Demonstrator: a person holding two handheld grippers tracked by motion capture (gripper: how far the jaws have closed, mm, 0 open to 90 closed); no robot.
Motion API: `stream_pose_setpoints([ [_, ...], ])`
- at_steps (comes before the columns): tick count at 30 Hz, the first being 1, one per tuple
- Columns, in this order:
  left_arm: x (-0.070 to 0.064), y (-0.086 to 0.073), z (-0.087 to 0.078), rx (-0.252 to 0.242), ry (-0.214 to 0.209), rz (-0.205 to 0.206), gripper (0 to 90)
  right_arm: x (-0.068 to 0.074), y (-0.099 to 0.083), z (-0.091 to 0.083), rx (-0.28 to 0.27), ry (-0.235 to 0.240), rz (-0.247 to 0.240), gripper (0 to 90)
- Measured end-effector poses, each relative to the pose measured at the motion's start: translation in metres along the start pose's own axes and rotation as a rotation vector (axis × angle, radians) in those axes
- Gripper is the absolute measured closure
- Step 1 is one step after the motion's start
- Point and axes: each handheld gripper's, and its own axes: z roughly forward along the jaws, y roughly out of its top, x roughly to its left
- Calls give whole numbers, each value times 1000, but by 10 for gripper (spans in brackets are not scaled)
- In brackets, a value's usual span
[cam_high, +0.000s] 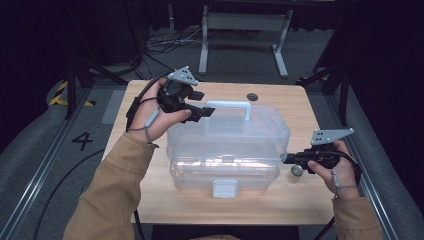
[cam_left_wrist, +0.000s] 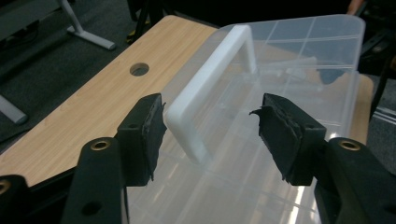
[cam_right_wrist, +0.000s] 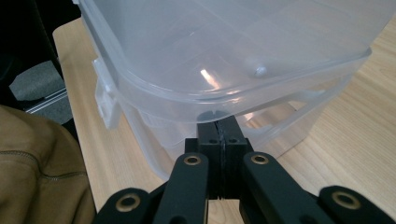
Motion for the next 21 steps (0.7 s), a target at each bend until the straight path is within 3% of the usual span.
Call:
stream_pose_setpoints([
  [9,-13,-4,-21,-45,-58,-18,453,0,8,-4,-82,-52,5,900],
  [13,-20,-7,-27,-53,-54,-6,477,0,10,-5,-133,-82,19,900],
  [21,-28,-16,-27,-65,-80,-16,493,0,13,-6,-203,-130,37,900],
])
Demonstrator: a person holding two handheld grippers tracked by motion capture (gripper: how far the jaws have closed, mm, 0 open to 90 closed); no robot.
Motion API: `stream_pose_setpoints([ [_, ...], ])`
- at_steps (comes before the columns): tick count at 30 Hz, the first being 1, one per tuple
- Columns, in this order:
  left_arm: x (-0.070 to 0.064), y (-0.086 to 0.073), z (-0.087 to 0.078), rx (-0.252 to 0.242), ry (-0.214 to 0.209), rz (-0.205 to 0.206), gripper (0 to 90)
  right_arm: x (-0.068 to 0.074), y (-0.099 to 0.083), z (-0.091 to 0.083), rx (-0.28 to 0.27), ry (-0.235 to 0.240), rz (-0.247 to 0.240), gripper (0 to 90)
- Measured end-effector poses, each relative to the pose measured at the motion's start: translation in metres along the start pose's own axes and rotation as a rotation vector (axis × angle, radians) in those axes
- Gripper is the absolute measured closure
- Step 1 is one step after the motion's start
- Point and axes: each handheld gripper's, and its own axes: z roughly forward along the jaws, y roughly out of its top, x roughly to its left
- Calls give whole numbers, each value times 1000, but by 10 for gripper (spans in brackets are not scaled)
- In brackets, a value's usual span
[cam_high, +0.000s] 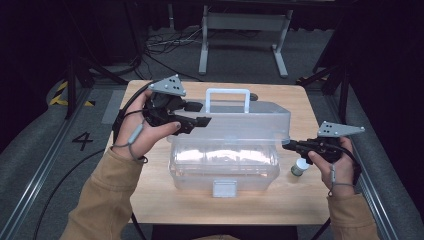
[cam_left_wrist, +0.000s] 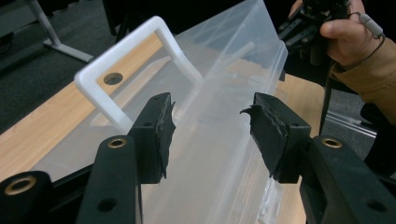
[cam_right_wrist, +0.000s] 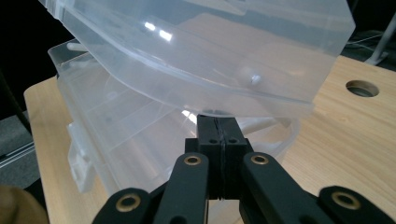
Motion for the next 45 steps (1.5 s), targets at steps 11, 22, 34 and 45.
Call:
stream_pose_setpoints([
  [11,-18,-28,0,-60,-24,-21,503,0,2,-1,-73,-40,28,900],
  [22,-17,-57,10,-116,-51,-47,553,-4,6,0,-119,-45,88,900],
  [34,-1,-81,23,-85,-21,-61,611,-5,7,2,-152,-54,114,900],
  [45,19,-108,20,-15,48,-117,783,-6,7,2,-159,-54,112,900],
])
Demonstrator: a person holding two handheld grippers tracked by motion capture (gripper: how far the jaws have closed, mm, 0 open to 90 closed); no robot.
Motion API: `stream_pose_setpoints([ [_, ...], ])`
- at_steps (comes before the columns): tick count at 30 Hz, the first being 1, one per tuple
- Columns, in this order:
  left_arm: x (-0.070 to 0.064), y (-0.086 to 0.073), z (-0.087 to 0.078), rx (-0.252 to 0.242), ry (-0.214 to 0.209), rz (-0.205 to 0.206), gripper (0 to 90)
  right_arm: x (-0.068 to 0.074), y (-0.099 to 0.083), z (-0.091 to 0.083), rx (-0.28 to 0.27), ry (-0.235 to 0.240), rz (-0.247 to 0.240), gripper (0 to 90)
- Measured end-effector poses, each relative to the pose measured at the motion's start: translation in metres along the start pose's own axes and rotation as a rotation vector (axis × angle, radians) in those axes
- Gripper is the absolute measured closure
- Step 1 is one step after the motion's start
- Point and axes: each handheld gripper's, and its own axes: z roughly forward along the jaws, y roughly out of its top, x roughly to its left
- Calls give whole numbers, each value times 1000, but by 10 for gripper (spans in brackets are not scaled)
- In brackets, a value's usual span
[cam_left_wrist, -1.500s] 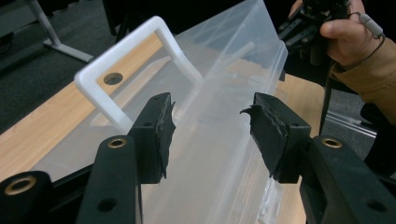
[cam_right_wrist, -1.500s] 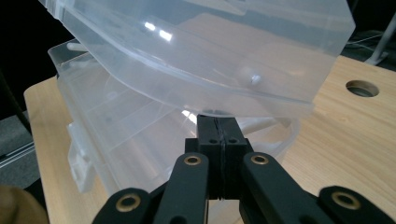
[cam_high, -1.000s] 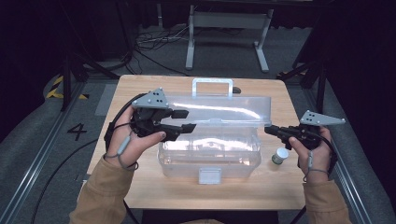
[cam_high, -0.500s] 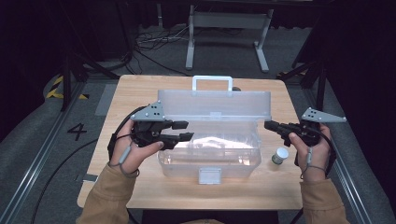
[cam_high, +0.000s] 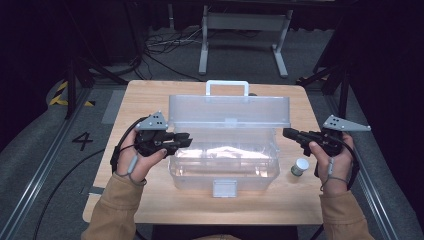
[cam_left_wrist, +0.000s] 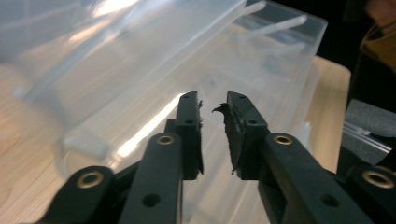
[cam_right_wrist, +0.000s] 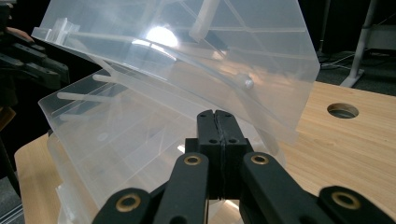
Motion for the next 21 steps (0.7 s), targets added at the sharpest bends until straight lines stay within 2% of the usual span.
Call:
stream_pose_setpoints([
  [2,3,-2,-1,5,15,-14,820,0,0,0,-1,1,0,900],
  [3,10,-7,-4,4,53,-38,838,0,0,0,-1,1,0,900],
  [4,10,-7,-4,4,53,-38,850,0,0,0,-2,1,1,900],
  [5,15,-10,-6,-16,77,-66,863,0,0,0,-2,0,2,900],
  [6,17,-11,-8,-25,80,-81,877,0,0,0,-2,0,2,900],
  [9,20,-12,-9,-48,98,-91,890,0,0,1,-1,0,1,900],
  [11,21,-12,-10,-73,103,-103,893,1,-1,1,0,2,-2,900],
  [14,24,-11,-11,-99,109,-99,896,2,-2,2,6,5,-1,900],
  [18,26,-8,-11,-95,96,-114,898,4,-4,-2,7,-2,-7,900],
  [21,28,-5,-8,-90,97,-109,898,4,-5,-8,18,-10,-5,900],
])
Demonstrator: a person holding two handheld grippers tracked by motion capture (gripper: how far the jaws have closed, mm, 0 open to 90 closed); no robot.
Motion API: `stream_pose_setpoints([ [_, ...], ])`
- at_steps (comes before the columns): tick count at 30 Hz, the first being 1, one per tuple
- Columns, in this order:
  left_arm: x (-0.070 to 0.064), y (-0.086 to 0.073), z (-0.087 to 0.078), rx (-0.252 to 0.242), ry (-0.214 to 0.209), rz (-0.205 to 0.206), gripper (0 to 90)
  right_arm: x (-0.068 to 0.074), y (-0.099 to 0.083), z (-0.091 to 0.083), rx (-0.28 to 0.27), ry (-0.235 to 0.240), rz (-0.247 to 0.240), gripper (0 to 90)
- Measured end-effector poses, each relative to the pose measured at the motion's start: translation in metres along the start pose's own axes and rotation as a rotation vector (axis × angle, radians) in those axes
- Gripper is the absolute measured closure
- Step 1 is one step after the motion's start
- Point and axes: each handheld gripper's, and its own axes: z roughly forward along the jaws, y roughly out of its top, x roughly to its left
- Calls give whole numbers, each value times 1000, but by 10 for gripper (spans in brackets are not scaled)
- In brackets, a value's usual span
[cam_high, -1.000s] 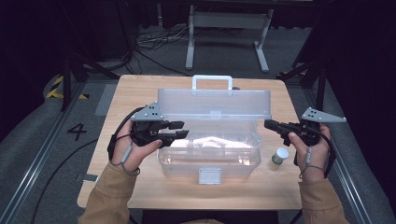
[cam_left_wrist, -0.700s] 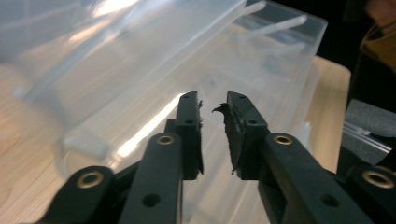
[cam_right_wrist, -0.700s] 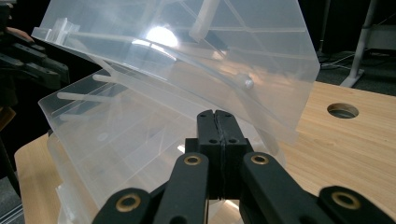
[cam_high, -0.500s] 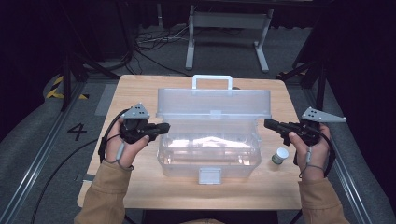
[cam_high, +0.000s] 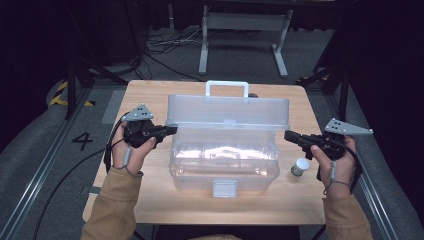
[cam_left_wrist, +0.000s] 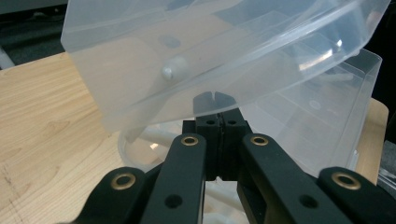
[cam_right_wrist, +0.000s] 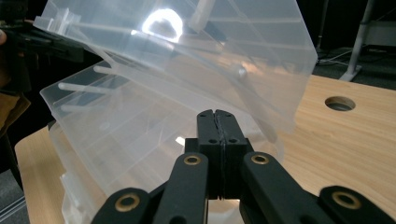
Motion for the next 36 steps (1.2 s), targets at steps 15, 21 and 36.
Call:
stream_pose_setpoints([
  [15,4,10,1,9,-1,12,897,18,5,3,-22,-198,-118,583],
  [21,4,12,-3,5,-7,15,897,26,17,23,-5,-237,-153,537],
  [36,0,12,-3,14,-22,29,873,27,30,41,-75,-387,-198,569],
])
